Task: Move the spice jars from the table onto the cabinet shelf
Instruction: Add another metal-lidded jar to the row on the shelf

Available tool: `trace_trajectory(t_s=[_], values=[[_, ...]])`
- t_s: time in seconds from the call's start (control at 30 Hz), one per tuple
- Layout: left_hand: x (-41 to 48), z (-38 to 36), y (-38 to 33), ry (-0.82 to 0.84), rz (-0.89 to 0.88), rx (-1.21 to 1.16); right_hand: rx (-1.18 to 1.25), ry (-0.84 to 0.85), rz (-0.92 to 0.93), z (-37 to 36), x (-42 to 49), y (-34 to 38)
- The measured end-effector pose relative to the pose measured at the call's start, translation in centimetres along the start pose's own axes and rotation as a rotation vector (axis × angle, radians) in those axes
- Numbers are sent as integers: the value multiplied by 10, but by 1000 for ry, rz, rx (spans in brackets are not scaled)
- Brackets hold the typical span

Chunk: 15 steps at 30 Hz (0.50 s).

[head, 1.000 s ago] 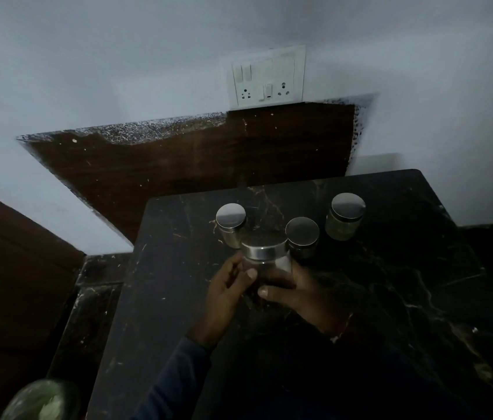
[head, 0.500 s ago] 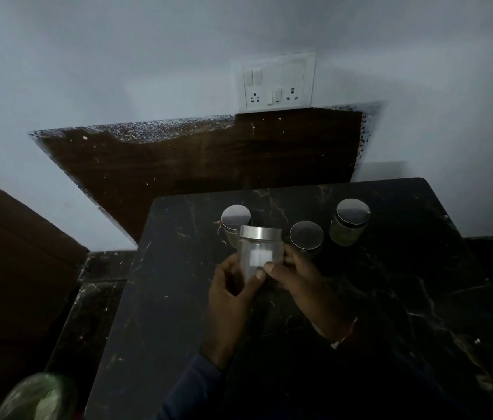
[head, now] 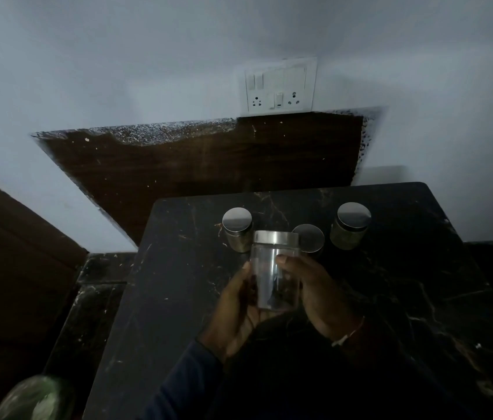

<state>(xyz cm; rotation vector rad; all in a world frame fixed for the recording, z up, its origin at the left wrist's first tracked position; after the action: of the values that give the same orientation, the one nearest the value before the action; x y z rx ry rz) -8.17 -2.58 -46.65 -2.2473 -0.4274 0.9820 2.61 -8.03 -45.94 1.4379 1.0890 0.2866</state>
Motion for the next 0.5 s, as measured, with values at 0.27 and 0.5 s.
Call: trace_trajectory(t_s=[0.27,0.5], values=[[-10,-2,-22,-105,-333,357,-81,-77,38,7,3,0],[-19,-3,-27,-63,-432,416,-93,-154,86,24,2,18]])
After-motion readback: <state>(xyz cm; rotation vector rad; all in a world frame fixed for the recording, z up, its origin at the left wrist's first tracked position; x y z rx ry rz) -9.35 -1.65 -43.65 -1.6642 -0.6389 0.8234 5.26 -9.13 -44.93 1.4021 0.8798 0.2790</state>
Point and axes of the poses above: each hand's wrist, its own x-axis towards the middle knuckle, its own z-axis out of the back of the hand, y = z × x, the point moved 7 cm from there along x, towards the middle knuckle, and after that the axes turned 6 degrees about -y, right-handed, at the moved point
